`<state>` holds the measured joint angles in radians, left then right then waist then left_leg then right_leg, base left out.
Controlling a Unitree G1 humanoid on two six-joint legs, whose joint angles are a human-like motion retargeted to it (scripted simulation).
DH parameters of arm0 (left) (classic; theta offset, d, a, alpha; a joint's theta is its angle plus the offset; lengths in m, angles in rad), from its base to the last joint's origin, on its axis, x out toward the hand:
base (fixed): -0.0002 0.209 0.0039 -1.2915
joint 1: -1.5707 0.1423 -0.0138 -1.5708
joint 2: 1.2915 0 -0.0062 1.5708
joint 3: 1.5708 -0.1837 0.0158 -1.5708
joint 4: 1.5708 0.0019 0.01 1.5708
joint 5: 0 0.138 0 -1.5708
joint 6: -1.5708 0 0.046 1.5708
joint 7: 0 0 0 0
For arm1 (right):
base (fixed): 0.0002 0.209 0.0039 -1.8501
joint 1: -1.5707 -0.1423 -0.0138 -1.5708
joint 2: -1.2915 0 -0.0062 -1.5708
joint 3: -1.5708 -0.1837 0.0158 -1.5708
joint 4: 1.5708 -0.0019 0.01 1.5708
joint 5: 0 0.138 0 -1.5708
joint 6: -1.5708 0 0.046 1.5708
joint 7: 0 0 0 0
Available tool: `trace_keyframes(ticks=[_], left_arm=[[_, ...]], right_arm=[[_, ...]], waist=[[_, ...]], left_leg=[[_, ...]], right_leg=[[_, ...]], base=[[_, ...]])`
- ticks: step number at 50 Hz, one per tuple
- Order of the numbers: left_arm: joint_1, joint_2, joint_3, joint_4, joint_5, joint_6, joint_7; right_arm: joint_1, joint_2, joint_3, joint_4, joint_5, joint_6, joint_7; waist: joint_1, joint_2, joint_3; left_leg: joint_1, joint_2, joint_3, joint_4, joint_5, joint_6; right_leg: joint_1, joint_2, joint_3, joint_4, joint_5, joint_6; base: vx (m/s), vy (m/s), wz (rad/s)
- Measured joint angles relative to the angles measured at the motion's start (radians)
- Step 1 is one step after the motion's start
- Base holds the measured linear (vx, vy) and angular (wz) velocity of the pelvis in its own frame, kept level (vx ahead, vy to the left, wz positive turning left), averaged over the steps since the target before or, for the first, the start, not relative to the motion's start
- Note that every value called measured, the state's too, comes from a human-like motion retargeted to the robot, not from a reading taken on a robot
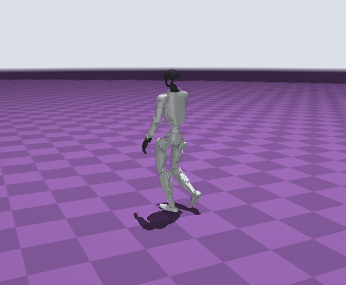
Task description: Walk
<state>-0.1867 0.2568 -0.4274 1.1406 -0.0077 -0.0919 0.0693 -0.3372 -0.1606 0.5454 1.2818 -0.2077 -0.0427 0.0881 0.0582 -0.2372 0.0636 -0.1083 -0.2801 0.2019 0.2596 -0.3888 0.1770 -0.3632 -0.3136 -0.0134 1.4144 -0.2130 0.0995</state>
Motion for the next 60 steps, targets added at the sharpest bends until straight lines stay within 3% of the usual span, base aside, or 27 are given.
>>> trace_keyframes(ticks=[5, 12, 17, 20, 23, 25, 29, 34, 40, 42, 45, 48, 53, 55, 60], left_arm=[[-0.106, 0.040, 0.041, -0.128, -0.043, -0.023, 0.030], [-0.151, 0.077, 0.071, -0.252, -0.031, -0.065, 0.029], [-0.087, 0.058, 0.066, -0.235, -0.002, -0.072, 0.018], [-0.004, 0.023, 0.058, -0.168, 0.010, -0.062, 0.001], [0.078, -0.014, 0.039, -0.068, 0.031, -0.035, -0.030], [0.116, -0.032, 0.019, -0.005, 0.051, -0.006, -0.049], [0.180, -0.041, -0.027, 0.072, 0.096, 0.027, -0.070], [0.272, -0.037, -0.049, 0.090, 0.120, 0.019, -0.094], [0.329, -0.046, -0.047, 0.095, 0.123, 0.001, -0.101], [0.337, -0.052, -0.053, 0.100, 0.128, 0.000, -0.096], [0.314, -0.052, -0.061, 0.112, 0.136, -0.001, -0.089], [0.265, -0.049, -0.071, 0.120, 0.131, 0.004, -0.076], [0.124, -0.024, -0.090, 0.089, 0.103, 0.006, -0.039], [0.063, -0.010, -0.095, 0.060, 0.088, 0.004, -0.016], [-0.074, 0.026, -0.074, -0.026, 0.040, -0.006, 0.036]], right_arm=[[0.125, -0.043, -0.068, 0.085, -0.030, 0.011, -0.026], [0.297, -0.091, -0.168, 0.150, -0.011, 0.034, -0.034], [0.369, -0.089, -0.193, 0.180, -0.004, 0.038, -0.022], [0.387, -0.078, -0.188, 0.194, 0.011, 0.036, -0.023], [0.357, -0.065, -0.164, 0.176, 0.024, 0.037, -0.032], [0.310, -0.063, -0.141, 0.151, 0.021, 0.036, -0.051], [0.158, -0.067, -0.097, 0.088, 0.014, 0.027, -0.108], [-0.050, -0.077, -0.077, -0.014, 0.050, 0.003, -0.174], [-0.228, -0.079, -0.071, -0.124, 0.089, -0.039, -0.201], [-0.241, -0.068, -0.062, -0.149, 0.084, -0.049, -0.200], [-0.236, -0.051, -0.050, -0.172, 0.075, -0.053, -0.179], [-0.187, -0.023, -0.031, -0.160, 0.071, -0.050, -0.137], [-0.083, 0.013, 0.005, -0.071, 0.073, -0.031, -0.049], [-0.038, 0.015, 0.011, -0.034, 0.067, -0.023, -0.034], [0.060, -0.021, -0.016, 0.019, 0.039, -0.009, -0.042]], waist=[[-0.056, 0.068, 0.043], [-0.104, 0.148, 0.057], [-0.103, 0.172, 0.046], [-0.100, 0.203, 0.036], [-0.084, 0.252, 0.010], [-0.060, 0.269, -0.006], [0.002, 0.245, -0.009], [0.060, 0.195, -0.009], [0.078, 0.151, -0.020], [0.073, 0.148, -0.035], [0.067, 0.114, -0.054], [0.058, 0.061, -0.067], [0.028, -0.014, -0.071], [0.006, -0.025, -0.065], [-0.057, -0.007, -0.040]], left_leg=[[0.231, 0.030, -0.065, -0.157, -0.014, -0.024], [0.406, 0.110, -0.116, -0.205, -0.087, -0.061], [0.441, 0.154, -0.144, 0.003, -0.161, -0.090], [0.379, 0.220, -0.138, 0.303, -0.127, -0.134], [0.194, 0.342, -0.108, 0.729, 0.022, -0.177], [0.053, 0.417, -0.086, 0.955, 0.087, -0.159], [-0.192, 0.474, -0.036, 1.152, 0.003, -0.066], [-0.398, 0.429, 0.034, 0.943, -0.095, -0.037], [-0.418, 0.270, 0.068, 0.249, -0.020, -0.100], [-0.417, 0.241, 0.058, 0.154, -0.020, -0.104], [-0.384, 0.190, 0.061, 0.114, 0.035, -0.085], [-0.358, 0.136, 0.072, 0.184, 0.069, -0.052], [-0.267, 0.037, 0.074, 0.186, 0.053, -0.008], [-0.214, 0.012, 0.067, 0.164, 0.033, 0.000], [-0.053, -0.005, 0.026, 0.056, 0.003, -0.009]], right_leg=[[-0.116, 0.032, -0.077, -0.247, -0.127, -0.027], [-0.097, 0.214, -0.064, -0.976, -0.035, 0.063], [-0.060, 0.268, -0.052, -0.952, 0.025, 0.046], [-0.022, 0.311, -0.066, -0.859, 0.039, 0.007], [0.016, 0.376, -0.099, -0.842, 0.002, -0.059], [0.044, 0.407, -0.107, -0.858, -0.036, -0.100], [0.125, 0.415, -0.075, -0.905, -0.097, -0.125], [0.234, 0.394, -0.016, -0.959, -0.154, -0.102], [0.358, 0.334, 0.012, -1.004, -0.214, -0.073], [0.370, 0.324, 0.017, -0.957, -0.243, -0.069], [0.375, 0.284, 0.036, -0.851, -0.274, -0.052], [0.356, 0.224, 0.055, -0.679, -0.235, -0.006], [0.202, 0.108, 0.061, -0.258, 0.042, 0.088], [0.128, 0.062, 0.051, -0.124, 0.083, 0.079], [-0.039, -0.006, 0.020, -0.046, -0.031, 0.004]], base=[[0.00, 0.00, 0.05], [0.00, -0.02, 0.32], [0.05, -0.05, 0.08], [0.05, -0.07, 0.06], [0.00, -0.07, 0.08], [-0.01, -0.07, -0.03], [-0.03, -0.05, -0.23], [-0.04, -0.01, -0.36], [-0.03, 0.01, -0.20], [0.00, 0.00, 0.00], [0.00, 0.00, 0.00], [0.00, 0.00, 0.00], [0.00, 0.02, 0.06], [-0.01, 0.05, 0.15], [0.00, 0.02, 0.05]])
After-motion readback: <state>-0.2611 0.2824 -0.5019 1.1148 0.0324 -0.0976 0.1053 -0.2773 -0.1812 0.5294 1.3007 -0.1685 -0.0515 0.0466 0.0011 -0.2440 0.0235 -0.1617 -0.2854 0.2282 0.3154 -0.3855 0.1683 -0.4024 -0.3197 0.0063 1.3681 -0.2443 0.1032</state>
